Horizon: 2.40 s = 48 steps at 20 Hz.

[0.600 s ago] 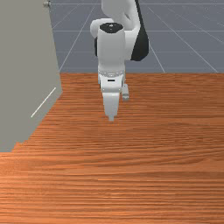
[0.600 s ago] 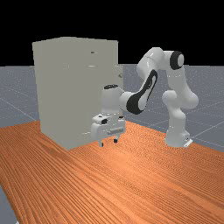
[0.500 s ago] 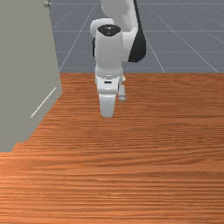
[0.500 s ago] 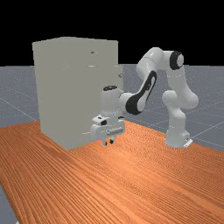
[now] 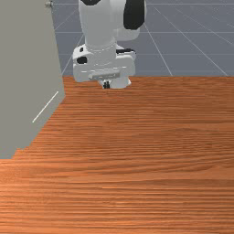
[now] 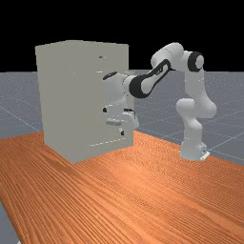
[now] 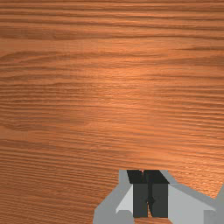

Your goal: Open the cabinet door

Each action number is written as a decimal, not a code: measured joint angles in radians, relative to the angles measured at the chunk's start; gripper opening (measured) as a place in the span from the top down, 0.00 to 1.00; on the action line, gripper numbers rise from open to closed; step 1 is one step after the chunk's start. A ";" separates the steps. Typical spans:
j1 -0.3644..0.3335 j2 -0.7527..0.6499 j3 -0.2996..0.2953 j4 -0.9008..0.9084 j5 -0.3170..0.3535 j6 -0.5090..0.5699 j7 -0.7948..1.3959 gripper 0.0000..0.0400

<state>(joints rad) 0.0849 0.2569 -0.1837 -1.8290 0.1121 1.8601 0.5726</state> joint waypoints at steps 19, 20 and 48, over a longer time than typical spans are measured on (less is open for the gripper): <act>-0.186 -1.043 -0.066 -0.550 -0.102 0.095 0.170 1.00; -0.219 -1.112 -0.064 -0.585 -0.126 0.127 0.175 1.00; -0.634 -1.317 0.002 -0.935 -0.451 0.951 0.555 0.00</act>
<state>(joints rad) -0.5486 -1.0600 -0.1820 -2.7644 -0.3393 2.8111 1.1277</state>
